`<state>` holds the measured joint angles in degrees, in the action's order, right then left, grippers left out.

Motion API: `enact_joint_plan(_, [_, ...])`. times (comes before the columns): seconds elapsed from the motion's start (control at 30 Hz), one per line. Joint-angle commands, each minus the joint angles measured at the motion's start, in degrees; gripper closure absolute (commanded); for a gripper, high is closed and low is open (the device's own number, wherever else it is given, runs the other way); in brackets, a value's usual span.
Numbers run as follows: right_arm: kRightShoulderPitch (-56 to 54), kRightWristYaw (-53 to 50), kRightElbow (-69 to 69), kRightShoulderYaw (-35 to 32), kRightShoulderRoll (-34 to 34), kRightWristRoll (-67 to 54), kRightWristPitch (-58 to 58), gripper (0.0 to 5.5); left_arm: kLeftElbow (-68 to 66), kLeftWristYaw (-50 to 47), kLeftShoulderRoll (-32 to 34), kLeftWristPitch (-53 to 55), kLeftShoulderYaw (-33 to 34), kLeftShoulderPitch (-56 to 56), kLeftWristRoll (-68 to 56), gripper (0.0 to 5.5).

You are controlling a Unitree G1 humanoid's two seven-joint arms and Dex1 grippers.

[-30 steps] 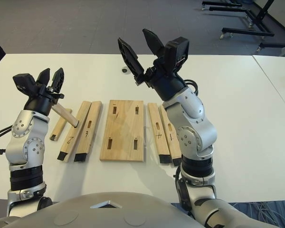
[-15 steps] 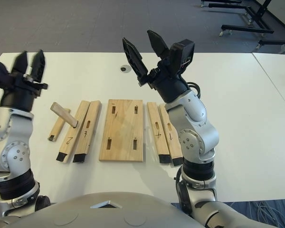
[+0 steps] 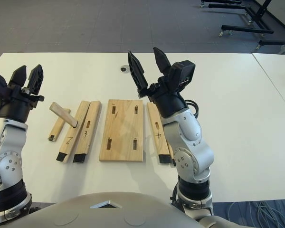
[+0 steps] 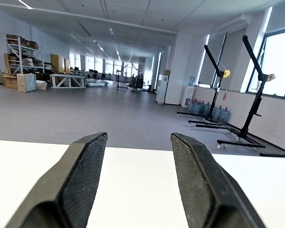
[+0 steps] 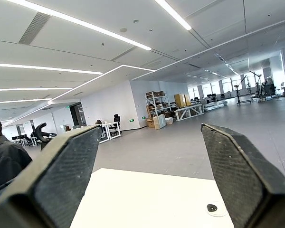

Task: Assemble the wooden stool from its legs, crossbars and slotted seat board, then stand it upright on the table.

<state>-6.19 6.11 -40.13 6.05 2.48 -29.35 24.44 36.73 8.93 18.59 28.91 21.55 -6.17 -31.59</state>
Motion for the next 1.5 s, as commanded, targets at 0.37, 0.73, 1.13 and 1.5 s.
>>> enact_joint_plan(0.37, [-2.1, 1.1, 0.5, -1.4, 1.7, -3.0, 2.9, 1.68, 7.2, 3.4, -1.5, -0.9, -4.9, -18.8, 1.6, 3.05])
enact_joint_plan(0.73, [-2.1, 0.3, -0.6, -1.4, 2.3, -3.8, 4.5, 1.68, 5.5, 3.7, 3.0, 7.9, -11.2, -25.3, 7.2, 3.05])
enact_joint_plan(1.13, [-3.9, 0.2, 0.1, -1.2, 2.3, -4.2, 4.4, 1.68, 2.1, 3.3, 5.1, 17.8, -13.3, -23.0, 9.8, 3.05])
enact_joint_plan(1.5, [-4.0, 0.2, 0.1, -1.7, 2.4, -4.3, 4.6, 1.68, 1.4, 5.2, 4.6, 21.5, -13.6, -22.7, 8.9, 3.28])
